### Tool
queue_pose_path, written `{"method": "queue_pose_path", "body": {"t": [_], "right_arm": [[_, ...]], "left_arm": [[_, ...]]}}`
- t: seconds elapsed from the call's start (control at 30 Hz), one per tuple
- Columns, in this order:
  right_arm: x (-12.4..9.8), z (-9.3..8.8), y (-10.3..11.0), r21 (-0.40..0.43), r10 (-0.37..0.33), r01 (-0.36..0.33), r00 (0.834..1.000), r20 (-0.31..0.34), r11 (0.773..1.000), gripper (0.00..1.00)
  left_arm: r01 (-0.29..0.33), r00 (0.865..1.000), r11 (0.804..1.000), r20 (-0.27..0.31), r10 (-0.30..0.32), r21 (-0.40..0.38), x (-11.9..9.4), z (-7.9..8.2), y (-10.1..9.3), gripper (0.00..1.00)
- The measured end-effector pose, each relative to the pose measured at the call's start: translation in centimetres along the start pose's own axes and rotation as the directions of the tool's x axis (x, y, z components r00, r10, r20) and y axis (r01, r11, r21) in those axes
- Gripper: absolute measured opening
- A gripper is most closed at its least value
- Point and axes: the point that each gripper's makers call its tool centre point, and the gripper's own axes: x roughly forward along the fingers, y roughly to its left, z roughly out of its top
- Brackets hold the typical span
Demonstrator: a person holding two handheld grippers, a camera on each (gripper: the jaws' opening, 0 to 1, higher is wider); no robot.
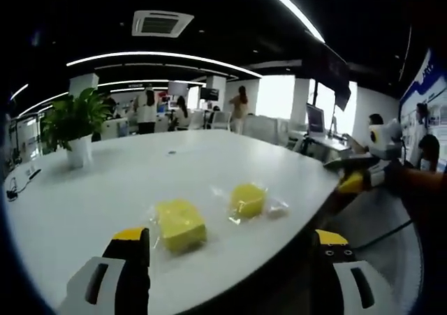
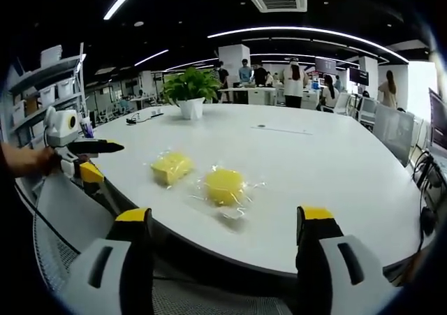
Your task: Compare the silicone blocks by pressing each to a similar depth, holding the contact briefly, and releasing to observe deformation and rebound differences across the visible hardness samples.
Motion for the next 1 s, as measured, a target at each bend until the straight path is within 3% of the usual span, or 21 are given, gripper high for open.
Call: {"method": "queue_pose_path", "body": {"t": [0.23, 0.3, 0.4, 0.63, 0.77, 1.0], "right_arm": [[-0.1, 0.1, 0.1, -0.003, 0.009, -0.009, 1.0, 0.006, 1.0, 0.79], [0.0, 0.0, 0.1, -0.006, 0.004, -0.004, 1.0, 0.004, 1.0, 0.79], [0.1, -0.3, 0.1, -0.029, -0.011, 0.011, 1.0, -0.01, 1.0, 0.78], [0.1, -0.5, 0.0, -0.047, -0.021, 0.019, 1.0, -0.022, 0.999, 0.77], [0.3, -0.9, 0.2, -0.068, -0.023, 0.021, 0.999, -0.037, 0.997, 0.76], [0.3, -1.1, 0.1, -0.083, -0.025, 0.02, 0.998, -0.051, 0.996, 0.76]], "left_arm": [[0.054, 0.998, 0.999, -0.012, -0.054, -0.006, 1.6, 1.0, -0.4, 0.84], [0.071, 0.997, 0.996, -0.008, -0.071, -0.048, 2.2, 1.1, -0.6, 0.78], [0.078, 0.997, 0.99, 0.012, -0.077, -0.115, 3.0, 1.4, -0.4, 0.77], [0.085, 0.995, 0.99, -0.032, -0.089, -0.108, 5.3, 1.1, 0.1, 0.67], [0.094, 0.995, 0.977, -0.024, -0.1, -0.189, 7.5, 1.4, 0.2, 0.65], [0.119, 0.989, 0.973, -0.067, -0.135, -0.2, 11.0, 1.0, -1.2, 0.59]]}}
